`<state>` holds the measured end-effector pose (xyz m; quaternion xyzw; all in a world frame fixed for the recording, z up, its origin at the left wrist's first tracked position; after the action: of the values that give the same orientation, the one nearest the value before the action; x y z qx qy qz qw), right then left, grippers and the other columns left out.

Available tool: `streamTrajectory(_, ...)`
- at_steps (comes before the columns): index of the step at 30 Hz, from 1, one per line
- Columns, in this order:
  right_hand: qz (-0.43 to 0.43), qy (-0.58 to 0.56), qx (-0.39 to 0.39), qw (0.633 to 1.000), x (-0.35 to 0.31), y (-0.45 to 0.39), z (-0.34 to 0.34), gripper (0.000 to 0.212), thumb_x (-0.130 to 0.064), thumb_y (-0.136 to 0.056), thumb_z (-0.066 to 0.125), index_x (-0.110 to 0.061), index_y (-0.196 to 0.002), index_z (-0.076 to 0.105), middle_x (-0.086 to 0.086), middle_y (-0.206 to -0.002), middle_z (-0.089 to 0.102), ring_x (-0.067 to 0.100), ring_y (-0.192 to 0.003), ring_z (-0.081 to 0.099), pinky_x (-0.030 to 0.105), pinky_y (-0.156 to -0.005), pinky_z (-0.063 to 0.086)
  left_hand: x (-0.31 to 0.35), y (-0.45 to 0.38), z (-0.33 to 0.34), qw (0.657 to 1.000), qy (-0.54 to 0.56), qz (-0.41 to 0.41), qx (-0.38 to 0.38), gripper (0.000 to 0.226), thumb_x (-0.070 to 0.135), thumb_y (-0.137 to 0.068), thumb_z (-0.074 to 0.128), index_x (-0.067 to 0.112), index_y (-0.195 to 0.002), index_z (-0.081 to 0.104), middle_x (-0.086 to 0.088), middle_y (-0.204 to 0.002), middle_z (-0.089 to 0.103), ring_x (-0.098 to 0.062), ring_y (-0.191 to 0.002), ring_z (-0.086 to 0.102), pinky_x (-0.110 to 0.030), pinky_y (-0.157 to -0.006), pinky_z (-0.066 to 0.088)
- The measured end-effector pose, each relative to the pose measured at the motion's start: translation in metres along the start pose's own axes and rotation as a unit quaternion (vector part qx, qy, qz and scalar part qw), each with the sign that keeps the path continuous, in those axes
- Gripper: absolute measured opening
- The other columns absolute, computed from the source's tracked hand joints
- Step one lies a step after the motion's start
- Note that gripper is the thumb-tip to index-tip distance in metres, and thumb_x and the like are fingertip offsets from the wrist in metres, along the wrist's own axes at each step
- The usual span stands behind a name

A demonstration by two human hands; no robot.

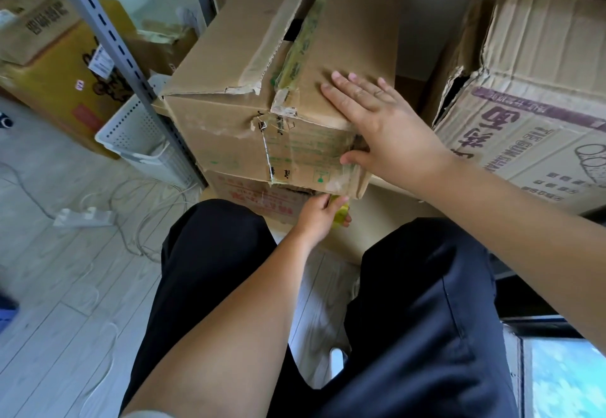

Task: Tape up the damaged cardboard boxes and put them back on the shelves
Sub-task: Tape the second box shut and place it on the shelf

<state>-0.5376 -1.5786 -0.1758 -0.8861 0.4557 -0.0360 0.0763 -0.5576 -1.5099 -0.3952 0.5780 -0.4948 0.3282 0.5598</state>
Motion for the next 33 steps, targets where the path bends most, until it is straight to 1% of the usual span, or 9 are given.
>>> streamTrajectory(4, -0.002, 0.033, -0.016, 0.999, -0.001, 0.0, -0.001, 0.122, -0.041, -0.066, 0.087, -0.02, -0.158, 0.009, 0.006, -0.165, 0.009, 0.023, -0.152, 0.01, 0.041, -0.124, 0.008, 0.016, -0.009, -0.016, 0.98, -0.159, 0.109, 0.051, 0.027, 0.031, -0.097, 0.062, 0.011, -0.11, 0.073, 0.002, -0.096, 0.074, -0.009, -0.083, 0.063, -0.018, -0.069, 0.044)
streamTrajectory(8, 0.003, 0.036, -0.004, 0.999, -0.001, 0.001, -0.001, 0.118, -0.034, -0.069, 0.086, -0.019, -0.158, 0.01, 0.006, -0.165, 0.01, 0.024, -0.152, 0.011, 0.039, -0.124, 0.008, 0.01, -0.011, -0.018, 0.977, -0.164, 0.098, 0.091, 0.031, 0.037, -0.095, 0.063, 0.013, -0.112, 0.073, -0.005, -0.105, 0.074, -0.023, -0.096, 0.065, -0.035, -0.079, 0.049)
streamTrajectory(11, 0.002, 0.041, -0.01, 0.999, 0.0, 0.001, 0.001, 0.119, -0.036, -0.07, 0.085, -0.019, -0.158, 0.007, 0.006, -0.165, 0.008, 0.023, -0.152, 0.01, 0.039, -0.124, 0.007, 0.006, -0.009, -0.016, 0.986, -0.103, 0.075, 0.11, 0.031, 0.033, -0.091, 0.069, 0.012, -0.113, 0.073, -0.001, -0.107, 0.075, -0.018, -0.1, 0.066, -0.032, -0.082, 0.05)
streamTrajectory(15, 0.0, 0.043, 0.001, 0.999, -0.001, 0.001, 0.0, 0.117, -0.035, -0.07, 0.086, -0.017, -0.158, 0.01, 0.007, -0.165, 0.01, 0.024, -0.151, 0.012, 0.039, -0.124, 0.008, -0.001, -0.007, -0.016, 0.983, 0.011, 0.014, 0.18, 0.019, 0.021, -0.076, 0.083, 0.008, -0.086, 0.073, 0.02, -0.065, 0.067, 0.008, -0.064, 0.061, -0.01, -0.057, 0.041)
streamTrajectory(18, -0.001, 0.03, 0.003, 1.0, -0.002, 0.001, -0.002, 0.116, -0.036, -0.071, 0.086, -0.018, -0.158, 0.01, 0.005, -0.165, 0.01, 0.023, -0.152, 0.011, 0.039, -0.124, 0.004, 0.001, -0.009, -0.015, 0.978, 0.096, -0.005, 0.187, 0.021, 0.006, -0.07, 0.086, 0.019, -0.08, 0.073, 0.026, -0.064, 0.066, 0.018, -0.064, 0.061, -0.001, -0.055, 0.04)
streamTrajectory(24, 0.005, 0.013, 0.009, 1.0, 0.002, -0.001, 0.0, 0.118, -0.033, -0.068, 0.088, -0.019, -0.158, 0.011, 0.005, -0.165, 0.012, 0.024, -0.152, 0.011, 0.04, -0.121, -0.002, 0.005, -0.008, -0.022, 0.974, 0.125, -0.017, 0.187, 0.033, -0.002, -0.069, 0.085, 0.01, -0.098, 0.073, 0.013, -0.085, 0.071, 0.01, -0.076, 0.063, -0.002, -0.062, 0.045)
streamTrajectory(28, 0.003, 0.012, -0.002, 1.0, 0.006, -0.002, -0.005, 0.117, -0.04, -0.074, 0.082, -0.022, -0.158, 0.003, 0.002, -0.166, 0.004, 0.02, -0.152, 0.004, 0.036, -0.12, -0.007, 0.017, -0.006, -0.027, 0.976, 0.123, -0.045, 0.174, 0.043, -0.01, -0.073, 0.079, -0.007, -0.114, 0.065, -0.016, -0.114, 0.07, -0.024, -0.109, 0.065, -0.021, -0.082, 0.049)
streamTrajectory(30, -0.005, 0.009, -0.015, 1.0, 0.005, -0.002, -0.007, 0.115, -0.052, -0.079, 0.073, -0.023, -0.158, -0.005, 0.0, -0.165, -0.005, 0.017, -0.152, -0.004, 0.035, -0.121, -0.009, 0.021, 0.005, -0.033, 0.978, 0.116, -0.062, 0.163, 0.044, -0.009, -0.074, 0.079, -0.01, -0.116, 0.065, -0.021, -0.116, 0.069, -0.026, -0.111, 0.065, -0.019, -0.078, 0.047)
streamTrajectory(33, 0.009, -0.024, -0.039, 0.999, 0.003, 0.003, -0.012, 0.106, -0.068, -0.087, 0.052, -0.02, -0.156, -0.013, -0.001, -0.164, -0.013, 0.013, -0.151, -0.012, 0.036, -0.124, -0.003, 0.038, 0.025, -0.046, 0.985, -0.098, -0.095, 0.107, 0.029, 0.014, -0.08, 0.08, 0.0, -0.104, 0.073, -0.017, -0.104, 0.074, -0.027, -0.104, 0.069, -0.032, -0.078, 0.051)
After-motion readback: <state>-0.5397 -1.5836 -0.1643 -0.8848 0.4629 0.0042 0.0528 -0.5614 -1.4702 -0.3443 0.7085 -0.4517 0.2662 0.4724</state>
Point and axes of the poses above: each hand's wrist, its own y-axis away from the middle knuckle, its own z-axis out of the palm, x = y × z, the point moved 9 cm from there along -y, towards the middle knuckle
